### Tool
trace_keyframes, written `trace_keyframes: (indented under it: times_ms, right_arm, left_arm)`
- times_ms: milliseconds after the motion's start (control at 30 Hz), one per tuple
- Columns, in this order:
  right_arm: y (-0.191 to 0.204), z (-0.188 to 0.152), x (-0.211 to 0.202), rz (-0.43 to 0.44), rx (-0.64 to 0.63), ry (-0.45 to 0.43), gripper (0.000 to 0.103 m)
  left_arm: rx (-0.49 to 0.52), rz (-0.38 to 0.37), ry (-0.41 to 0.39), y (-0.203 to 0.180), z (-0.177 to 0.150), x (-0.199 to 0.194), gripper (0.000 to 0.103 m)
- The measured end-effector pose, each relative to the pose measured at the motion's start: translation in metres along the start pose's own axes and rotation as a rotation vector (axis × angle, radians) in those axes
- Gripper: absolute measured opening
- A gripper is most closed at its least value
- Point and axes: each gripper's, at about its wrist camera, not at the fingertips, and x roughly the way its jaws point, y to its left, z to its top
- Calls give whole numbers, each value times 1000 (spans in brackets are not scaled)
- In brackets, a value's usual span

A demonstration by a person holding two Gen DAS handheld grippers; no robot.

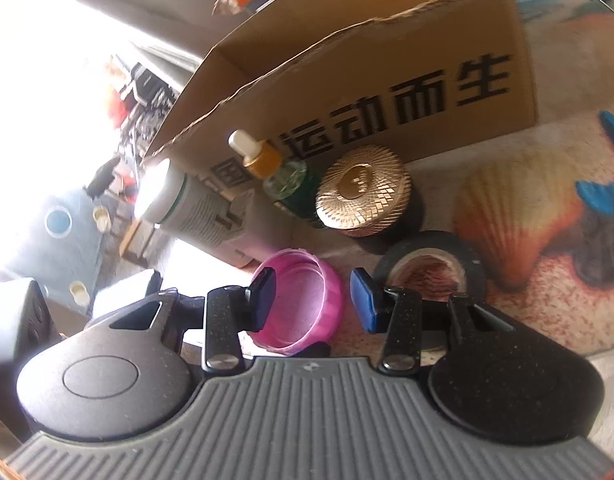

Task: Organize rigid objects
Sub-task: 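Close the right tool on the rim of the pink bowl, then carry the pink bowl into the cardboard box and open the right tool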

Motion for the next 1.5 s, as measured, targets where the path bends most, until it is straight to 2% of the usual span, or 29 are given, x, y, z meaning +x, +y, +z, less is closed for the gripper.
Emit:
trace_keyframes:
  times_ms: [167,300,533,633,1100,1500]
  right_arm:
    - [10,3,10,-30,-74,24,41]
    - [6,4,21,-38,-68,62,37]
    - [5,0,25,-51,-76,58,18]
    - [5,-2,25,-45,-80,58,13]
    - [0,-3,16,-33,-51,39,13]
    - [12,-9,-20,-20,-88,-33,14]
  left_arm:
    - [-39,-5,22,7,0,-3,71]
    - [-48,0,27,9,0,-3,71]
    - [-61,-1,35,11,2,1,71]
    - [-64,6,34,10,3,2,71]
    - [-67,17,27,4,5,-5,71]
    - [-34,49,-48,-11,9,-39,71]
